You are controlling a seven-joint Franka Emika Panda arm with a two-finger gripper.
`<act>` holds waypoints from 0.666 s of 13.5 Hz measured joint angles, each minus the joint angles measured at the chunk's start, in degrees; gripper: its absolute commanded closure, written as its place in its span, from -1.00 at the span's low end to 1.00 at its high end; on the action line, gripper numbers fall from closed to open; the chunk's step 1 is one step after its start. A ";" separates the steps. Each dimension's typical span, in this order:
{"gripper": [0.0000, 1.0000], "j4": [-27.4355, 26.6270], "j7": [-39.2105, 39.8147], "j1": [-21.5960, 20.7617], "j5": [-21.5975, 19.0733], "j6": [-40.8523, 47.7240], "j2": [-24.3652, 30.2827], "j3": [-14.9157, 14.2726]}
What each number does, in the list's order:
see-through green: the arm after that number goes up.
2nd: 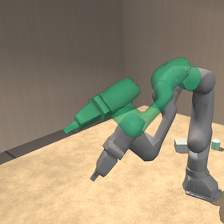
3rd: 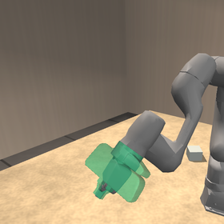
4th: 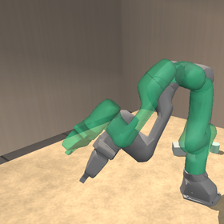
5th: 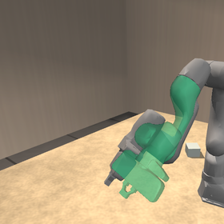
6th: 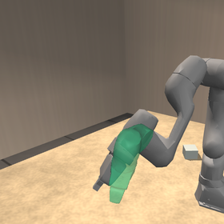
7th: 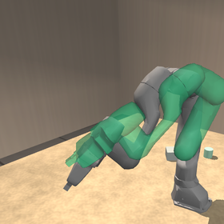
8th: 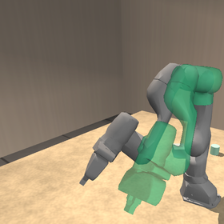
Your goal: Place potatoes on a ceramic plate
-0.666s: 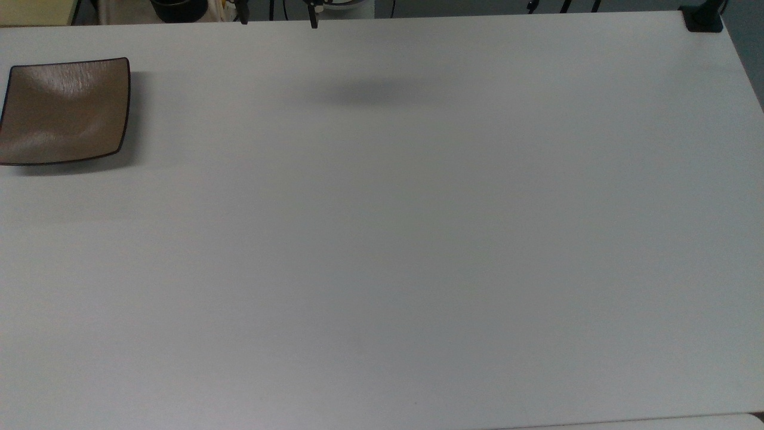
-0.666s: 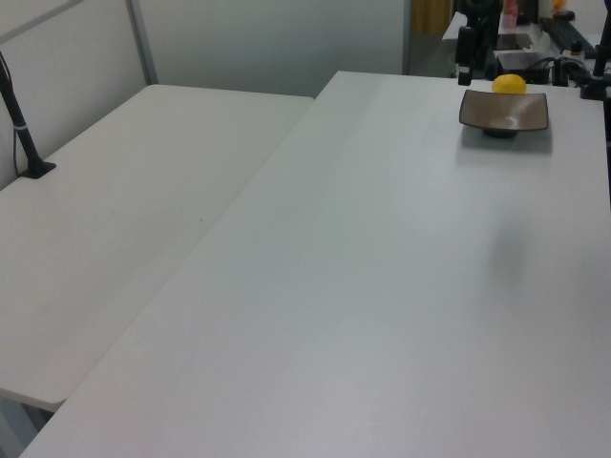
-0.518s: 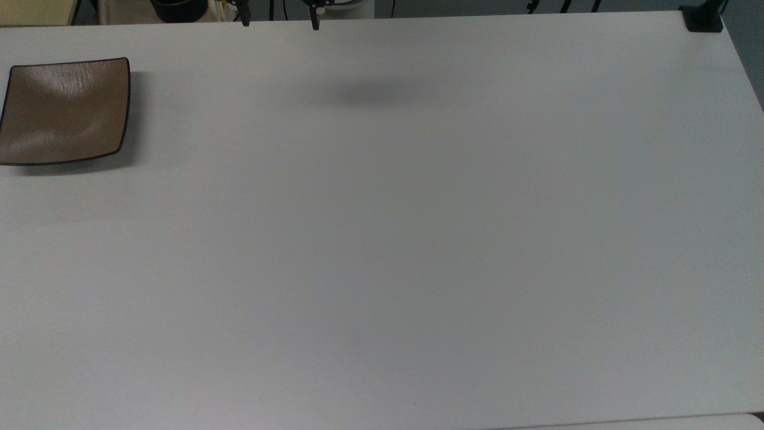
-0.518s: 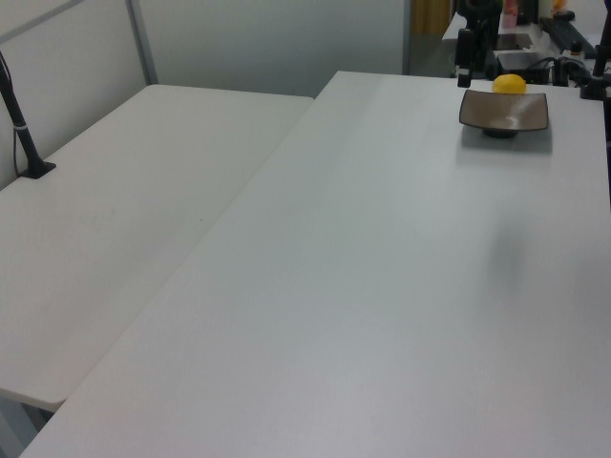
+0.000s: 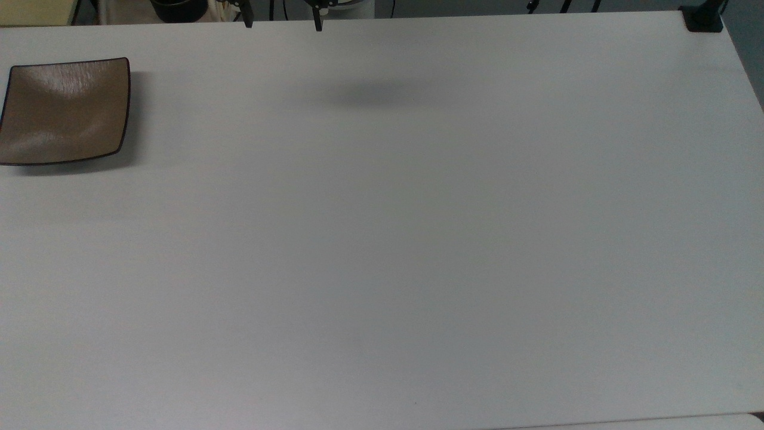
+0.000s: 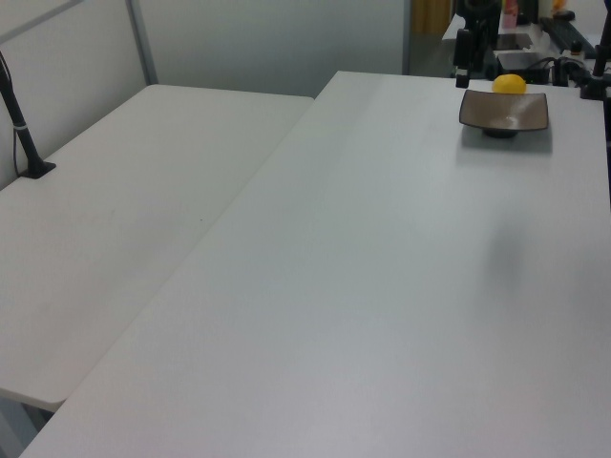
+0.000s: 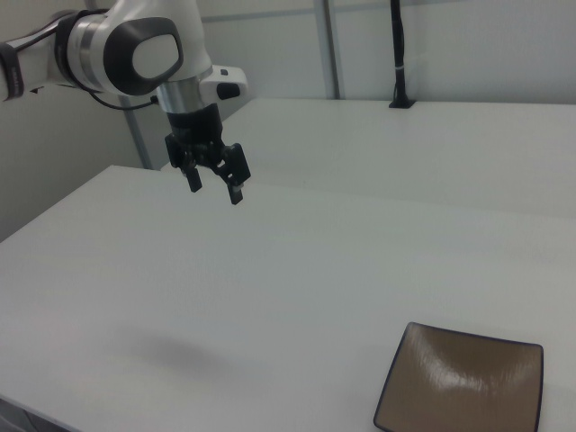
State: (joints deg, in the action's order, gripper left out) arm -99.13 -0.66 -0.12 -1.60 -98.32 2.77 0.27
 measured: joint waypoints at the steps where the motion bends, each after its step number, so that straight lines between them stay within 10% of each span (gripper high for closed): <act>1: -1.00 -0.06 0.00 0.00 0.00 -1.29 0.00 -0.01; 9: -1.00 -0.27 0.05 0.36 2.48 -6.25 -0.14 -2.73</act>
State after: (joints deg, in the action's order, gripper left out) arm -99.39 -0.61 0.24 0.88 -104.57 2.63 -2.46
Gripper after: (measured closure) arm 0.000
